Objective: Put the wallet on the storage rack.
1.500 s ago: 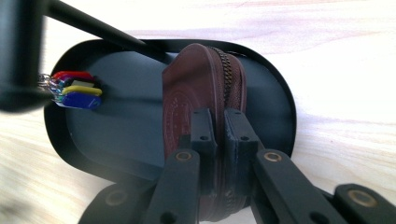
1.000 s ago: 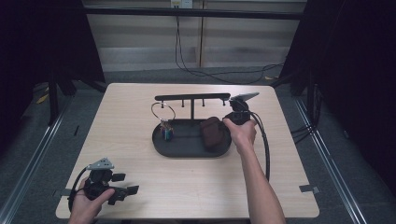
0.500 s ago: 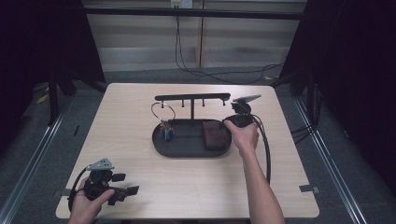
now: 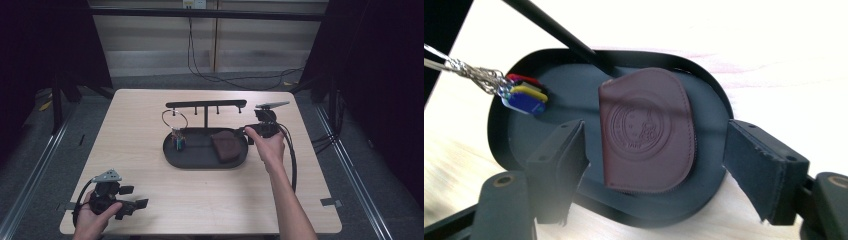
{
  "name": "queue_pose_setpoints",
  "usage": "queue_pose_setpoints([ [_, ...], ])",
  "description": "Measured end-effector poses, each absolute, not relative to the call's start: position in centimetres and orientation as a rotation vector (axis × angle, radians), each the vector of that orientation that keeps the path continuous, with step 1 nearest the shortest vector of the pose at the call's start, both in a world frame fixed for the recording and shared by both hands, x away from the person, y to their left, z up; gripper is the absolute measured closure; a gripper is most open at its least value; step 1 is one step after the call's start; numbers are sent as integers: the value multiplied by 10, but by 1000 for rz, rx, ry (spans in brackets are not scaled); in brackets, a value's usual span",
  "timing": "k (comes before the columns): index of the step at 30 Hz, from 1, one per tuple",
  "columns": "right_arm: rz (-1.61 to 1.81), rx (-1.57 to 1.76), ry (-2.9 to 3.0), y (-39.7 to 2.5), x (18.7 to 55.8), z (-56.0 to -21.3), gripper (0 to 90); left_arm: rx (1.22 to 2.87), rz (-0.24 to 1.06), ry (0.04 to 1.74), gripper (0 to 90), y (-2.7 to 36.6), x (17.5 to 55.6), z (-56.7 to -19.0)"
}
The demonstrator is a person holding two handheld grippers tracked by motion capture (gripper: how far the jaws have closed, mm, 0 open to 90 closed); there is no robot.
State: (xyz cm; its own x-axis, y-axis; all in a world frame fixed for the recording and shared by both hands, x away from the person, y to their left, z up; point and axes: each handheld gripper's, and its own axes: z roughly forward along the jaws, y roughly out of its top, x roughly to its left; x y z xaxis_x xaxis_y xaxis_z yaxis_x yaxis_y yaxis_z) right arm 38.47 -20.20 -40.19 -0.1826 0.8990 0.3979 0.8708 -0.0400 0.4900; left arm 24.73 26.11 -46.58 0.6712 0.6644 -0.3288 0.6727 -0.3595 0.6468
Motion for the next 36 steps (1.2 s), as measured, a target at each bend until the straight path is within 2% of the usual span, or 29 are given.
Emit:
queue_pose_setpoints([
  [20,1100,1900,2139,-214,337,-415,208,2087,-15,1035,178,261,247,-466],
  [29,1196,1832,2106,-229,302,-420,161,2090,-12,1029,179,261,247,-465],
  [36,1108,1746,2122,-228,275,-429,162,2080,-11,1035,178,261,246,-465],
])
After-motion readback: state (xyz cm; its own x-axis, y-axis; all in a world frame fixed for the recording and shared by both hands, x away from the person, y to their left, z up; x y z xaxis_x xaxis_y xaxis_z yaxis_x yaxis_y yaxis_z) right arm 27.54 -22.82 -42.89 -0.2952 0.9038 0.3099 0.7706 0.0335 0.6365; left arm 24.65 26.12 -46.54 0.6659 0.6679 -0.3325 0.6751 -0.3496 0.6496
